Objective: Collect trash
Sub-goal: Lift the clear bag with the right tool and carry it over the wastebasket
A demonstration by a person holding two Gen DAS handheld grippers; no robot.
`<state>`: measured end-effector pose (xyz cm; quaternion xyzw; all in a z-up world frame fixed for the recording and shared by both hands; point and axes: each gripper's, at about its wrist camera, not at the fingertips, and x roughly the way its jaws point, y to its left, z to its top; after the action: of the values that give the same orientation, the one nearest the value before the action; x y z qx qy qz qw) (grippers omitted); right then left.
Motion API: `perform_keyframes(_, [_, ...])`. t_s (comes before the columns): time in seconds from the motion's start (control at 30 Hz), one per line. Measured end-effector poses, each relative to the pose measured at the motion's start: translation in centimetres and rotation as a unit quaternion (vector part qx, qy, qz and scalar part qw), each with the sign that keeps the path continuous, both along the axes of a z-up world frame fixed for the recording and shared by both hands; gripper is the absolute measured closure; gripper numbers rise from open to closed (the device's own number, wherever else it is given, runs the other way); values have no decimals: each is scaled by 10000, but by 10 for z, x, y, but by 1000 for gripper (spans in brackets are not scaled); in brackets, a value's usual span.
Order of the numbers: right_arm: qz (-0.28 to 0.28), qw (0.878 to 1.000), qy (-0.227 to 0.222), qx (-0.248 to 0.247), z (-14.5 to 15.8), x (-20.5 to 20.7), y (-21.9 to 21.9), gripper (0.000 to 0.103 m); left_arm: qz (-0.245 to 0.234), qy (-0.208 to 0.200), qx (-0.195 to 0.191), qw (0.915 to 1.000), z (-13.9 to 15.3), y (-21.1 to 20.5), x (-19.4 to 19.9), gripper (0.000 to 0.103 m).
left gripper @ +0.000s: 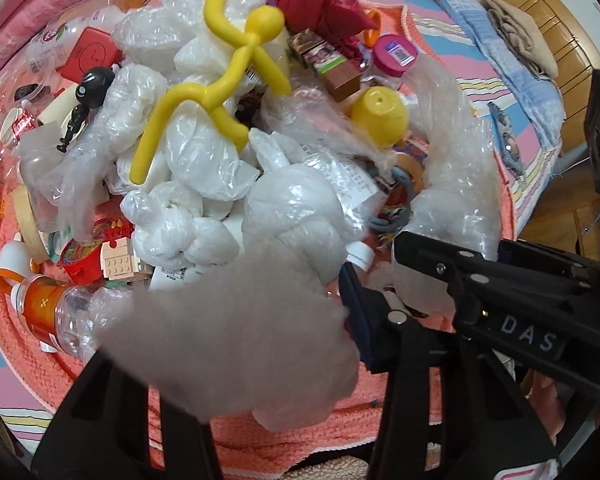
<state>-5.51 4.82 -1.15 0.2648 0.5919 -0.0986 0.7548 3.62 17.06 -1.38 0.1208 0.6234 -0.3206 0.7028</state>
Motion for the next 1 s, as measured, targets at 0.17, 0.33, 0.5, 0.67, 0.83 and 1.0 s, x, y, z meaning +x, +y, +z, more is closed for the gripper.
perform_keyframes(0.17, [-143, 9998, -107, 12, 10, -13, -10, 63, -85, -16, -130, 9999, 11, 4, -6, 60])
perform_keyframes(0.33, [-260, 9995, -164, 14, 15, -24, -17, 63, -250, -88, -273, 9993, 23, 2, -17, 60])
perform_keyframes(0.5, [-341, 9991, -241, -53, 22, -24, -17, 63, -385, -130, -375, 9985, 33, -5, -27, 60])
perform_keyframes(0.67, [-491, 9979, -343, -233, 32, -39, -25, 63, -588, -241, -460, 9969, 43, -15, -36, 60])
perform_keyframes(0.83, [-744, 9960, -381, -323, 36, -58, -41, 63, -884, -284, -499, 9944, 49, -36, -49, 60])
perform_keyframes(1.0, [-1063, 9930, -360, -361, 35, -80, -61, 63, -1229, -336, -535, 9904, 53, -58, -66, 60])
